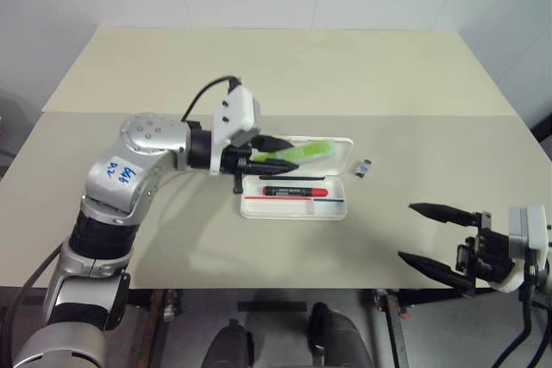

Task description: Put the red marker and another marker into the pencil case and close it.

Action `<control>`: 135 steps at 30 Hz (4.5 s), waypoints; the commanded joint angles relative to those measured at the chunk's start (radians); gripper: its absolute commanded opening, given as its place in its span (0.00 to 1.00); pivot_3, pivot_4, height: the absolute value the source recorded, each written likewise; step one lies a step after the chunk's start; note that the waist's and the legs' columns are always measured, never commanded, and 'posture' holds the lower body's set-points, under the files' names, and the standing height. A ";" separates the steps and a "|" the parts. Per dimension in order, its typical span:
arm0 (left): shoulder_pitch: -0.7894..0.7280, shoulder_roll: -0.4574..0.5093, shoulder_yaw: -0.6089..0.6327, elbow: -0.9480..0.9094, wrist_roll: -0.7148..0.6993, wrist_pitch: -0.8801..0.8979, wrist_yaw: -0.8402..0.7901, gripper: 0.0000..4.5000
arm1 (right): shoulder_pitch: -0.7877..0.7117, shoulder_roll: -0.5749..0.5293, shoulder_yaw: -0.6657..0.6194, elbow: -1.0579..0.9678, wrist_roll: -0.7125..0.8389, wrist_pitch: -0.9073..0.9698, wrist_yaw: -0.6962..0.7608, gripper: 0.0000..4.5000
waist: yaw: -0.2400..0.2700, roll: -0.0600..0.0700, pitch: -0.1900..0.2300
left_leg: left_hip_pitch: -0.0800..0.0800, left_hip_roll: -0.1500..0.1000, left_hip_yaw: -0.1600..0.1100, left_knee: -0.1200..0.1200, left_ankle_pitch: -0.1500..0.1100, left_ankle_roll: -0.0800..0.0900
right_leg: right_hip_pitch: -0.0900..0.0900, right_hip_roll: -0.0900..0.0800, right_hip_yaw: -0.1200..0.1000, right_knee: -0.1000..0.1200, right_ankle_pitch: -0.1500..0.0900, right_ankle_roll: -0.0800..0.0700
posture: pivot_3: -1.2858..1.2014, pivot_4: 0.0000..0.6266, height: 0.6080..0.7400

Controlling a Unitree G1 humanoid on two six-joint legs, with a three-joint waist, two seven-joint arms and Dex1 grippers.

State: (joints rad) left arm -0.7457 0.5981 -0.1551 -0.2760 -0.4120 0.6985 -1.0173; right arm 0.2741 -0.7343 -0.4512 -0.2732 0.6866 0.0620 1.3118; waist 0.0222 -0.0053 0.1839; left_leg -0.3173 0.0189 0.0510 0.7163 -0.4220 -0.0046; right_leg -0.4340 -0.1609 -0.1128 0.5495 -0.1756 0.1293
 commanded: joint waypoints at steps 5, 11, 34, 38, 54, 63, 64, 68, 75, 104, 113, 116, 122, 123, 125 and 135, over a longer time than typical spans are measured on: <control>0.107 0.035 -0.063 -0.051 0.042 -0.040 0.000 0.24 | 0.066 -0.012 -0.061 0.088 -0.068 -0.171 0.098 1.00 | 0.001 0.001 0.000 | 0.001 0.000 0.000 0.000 0.000 0.000 | 0.001 0.000 0.000 0.000 0.000 0.000 | 0.52 0.24 1.00; 0.141 0.050 -0.131 0.033 0.150 -0.143 0.010 0.24 | 0.097 -0.006 -0.055 0.091 -0.082 -0.184 0.079 1.00 | 0.002 0.001 0.000 | 0.002 0.000 -0.001 0.001 0.000 0.000 | 0.003 0.000 0.000 0.000 0.000 0.000 | 0.52 0.24 1.00; 0.067 -0.059 -0.193 0.259 0.310 -0.369 -0.021 0.61 | 0.100 0.030 0.017 0.019 -0.119 -0.202 -0.030 1.00 | 0.004 0.002 0.000 | 0.001 0.000 -0.001 0.000 -0.001 0.001 | 0.003 0.000 -0.001 -0.002 0.000 0.000 | 0.52 0.24 1.00; 0.073 -0.067 -0.185 0.192 0.285 -0.322 -0.031 0.91 | 0.096 0.026 0.021 0.017 -0.118 -0.200 -0.039 1.00 | 0.004 0.001 0.000 | 0.001 0.000 -0.001 0.000 -0.001 0.001 | 0.003 0.000 -0.001 -0.001 0.000 0.000 | 0.52 0.24 1.00; 0.101 -0.156 0.024 -0.153 0.014 -0.064 0.078 1.00 | -0.055 0.038 0.068 -0.017 -0.156 -0.098 -0.253 1.00 | 0.003 0.002 0.000 | 0.001 0.000 -0.002 0.001 -0.001 0.001 | 0.003 0.000 -0.001 -0.001 0.000 0.000 | 0.52 0.24 1.00; 0.197 -0.095 0.241 -0.122 -0.091 -0.153 0.092 1.00 | -0.361 0.128 0.218 0.014 -0.400 0.105 -0.668 1.00 | -0.005 0.003 -0.001 | 0.002 0.001 -0.001 0.002 0.000 -0.001 | 0.003 0.000 -0.001 0.000 0.000 0.000 | 0.52 0.24 1.00; 0.200 -0.082 0.249 -0.097 -0.080 -0.181 0.082 1.00 | -0.397 0.145 0.244 0.023 -0.431 0.139 -0.710 1.00 | -0.006 0.003 -0.001 | 0.002 0.000 -0.001 0.002 0.000 -0.001 | 0.003 0.000 -0.001 0.000 0.000 0.000 | 0.52 0.24 1.00; 0.191 -0.063 0.268 -0.018 -0.092 -0.250 0.061 1.00 | -0.529 0.232 0.320 0.061 -0.526 0.285 -0.882 1.00 | -0.002 0.004 -0.001 | 0.001 0.000 -0.002 0.002 0.000 0.000 | 0.001 0.000 -0.002 0.000 0.000 -0.001 | 0.52 0.24 1.00; 0.202 -0.003 0.279 0.071 -0.135 -0.323 -0.089 1.00 | -0.634 0.363 0.396 0.065 -0.615 0.576 -1.083 1.00 | -0.006 0.004 -0.001 | -0.005 0.000 -0.001 0.000 0.000 -0.001 | -0.010 0.000 -0.004 0.000 0.000 -0.001 | 0.52 0.24 1.00; 0.238 0.144 0.400 0.076 -0.287 -0.317 -0.204 1.00 | -0.763 0.589 0.326 0.125 -0.612 0.879 -1.260 1.00 | -0.055 0.004 -0.002 | -0.002 0.002 0.001 0.001 0.002 -0.002 | -0.009 0.001 0.000 0.005 0.002 -0.003 | 0.52 0.24 1.00; 0.239 0.144 0.400 0.077 -0.271 -0.338 -0.192 1.00 | -0.815 0.536 0.397 0.305 -0.637 0.743 -1.189 1.00 | -0.078 0.004 -0.002 | -0.002 0.002 0.001 0.000 0.002 -0.002 | -0.009 0.001 0.001 0.004 0.002 -0.004 | 0.52 0.24 1.00; 0.241 0.144 0.401 0.078 -0.270 -0.345 -0.189 1.00 | -0.821 0.510 0.420 0.354 -0.641 0.713 -1.159 1.00 | -0.080 0.004 -0.002 | -0.002 0.002 0.002 0.000 0.002 -0.002 | -0.009 0.002 0.001 0.005 0.002 -0.004 | 0.52 0.24 1.00; 0.246 0.146 0.400 0.067 -0.271 -0.347 -0.178 1.00 | -0.822 0.455 0.453 0.386 -0.624 0.794 -1.074 1.00 | -0.077 0.003 -0.003 | -0.001 0.003 0.003 0.000 0.003 -0.004 | -0.009 0.002 0.003 0.006 0.002 -0.005 | 0.52 0.24 1.00; 0.246 0.146 0.400 0.066 -0.271 -0.348 -0.177 1.00 | -0.819 0.446 0.461 0.380 -0.619 0.807 -1.057 1.00 | -0.076 0.003 -0.003 | -0.001 0.004 0.003 0.000 0.003 -0.004 | -0.009 0.003 0.003 0.005 0.002 -0.005 | 0.52 0.24 1.00; 0.245 0.146 0.399 0.066 -0.270 -0.350 -0.173 1.00 | -0.818 0.437 0.470 0.383 -0.613 0.827 -1.035 1.00 | -0.072 0.002 -0.004 | -0.002 0.006 0.003 0.000 0.002 -0.004 | -0.009 0.006 0.002 0.005 0.002 -0.006 | 0.52 0.24 1.00; 0.231 0.147 0.400 0.080 -0.273 -0.357 -0.173 1.00 | -0.803 0.448 0.467 0.345 -0.599 0.870 -1.046 0.43 | -0.062 0.000 -0.005 | -0.001 0.011 0.003 -0.002 0.001 -0.008 | -0.009 0.011 0.001 0.005 -0.001 -0.010 | 0.52 0.24 1.00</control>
State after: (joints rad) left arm -0.4998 0.7295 0.2242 -0.1817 -0.6740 0.3584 -1.1920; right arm -0.5782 -0.2840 -0.0053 0.0337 0.0958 0.8637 0.2700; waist -0.0394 -0.0054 0.1792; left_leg -0.3187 0.0304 0.0538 0.7147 -0.4211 -0.0127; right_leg -0.4428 -0.1499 -0.1123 0.5541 -0.1762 0.1192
